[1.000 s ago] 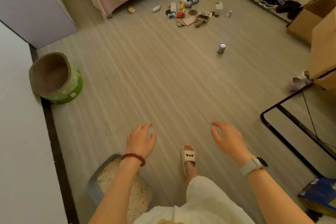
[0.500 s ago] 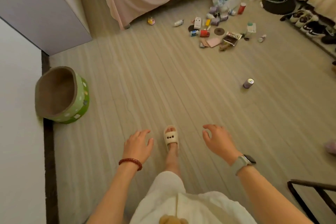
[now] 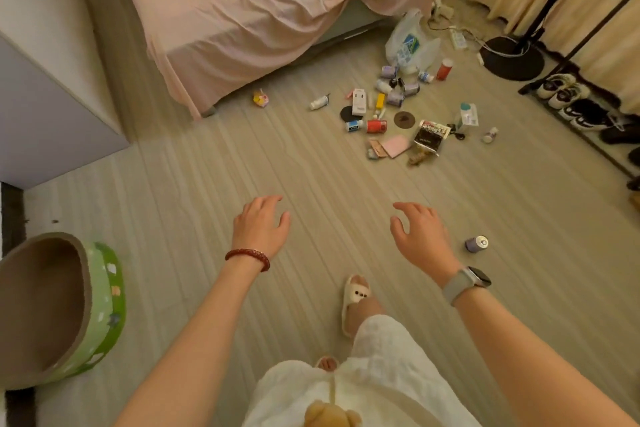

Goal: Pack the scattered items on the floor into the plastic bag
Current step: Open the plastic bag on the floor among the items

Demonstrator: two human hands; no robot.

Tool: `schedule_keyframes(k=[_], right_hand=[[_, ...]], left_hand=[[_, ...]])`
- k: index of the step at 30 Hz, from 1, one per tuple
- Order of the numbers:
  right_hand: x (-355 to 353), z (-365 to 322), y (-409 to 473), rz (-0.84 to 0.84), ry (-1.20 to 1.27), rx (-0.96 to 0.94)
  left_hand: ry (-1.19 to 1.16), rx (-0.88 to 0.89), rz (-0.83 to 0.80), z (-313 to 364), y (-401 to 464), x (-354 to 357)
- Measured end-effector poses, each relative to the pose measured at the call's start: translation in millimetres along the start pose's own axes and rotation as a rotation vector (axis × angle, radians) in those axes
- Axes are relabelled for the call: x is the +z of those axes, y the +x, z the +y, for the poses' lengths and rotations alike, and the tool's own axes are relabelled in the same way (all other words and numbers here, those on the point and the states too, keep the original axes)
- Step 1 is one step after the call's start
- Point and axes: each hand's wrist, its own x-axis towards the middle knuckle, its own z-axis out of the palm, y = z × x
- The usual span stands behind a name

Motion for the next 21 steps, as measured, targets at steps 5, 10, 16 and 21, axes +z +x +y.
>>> schedule_keyframes(k=[5,10,16,21], right_hand=[[-26,-18,174,-0.008,0.062,0.010],[-50,-49,316,-0.051,0.067,0.056],[-83,-108,457,-0.044,0.015,-0.012],[-80,-145,577,-0.043,0.032,0.035]], left_hand=[[-0.027,0.018,0.023,35,164,-9],[-0.069,-0.088,-0.041,63,289,-18],[-0.070,-0.120,0.028,66,441,-66],[-0.059,-0.120,-0.017,50,572,-80]])
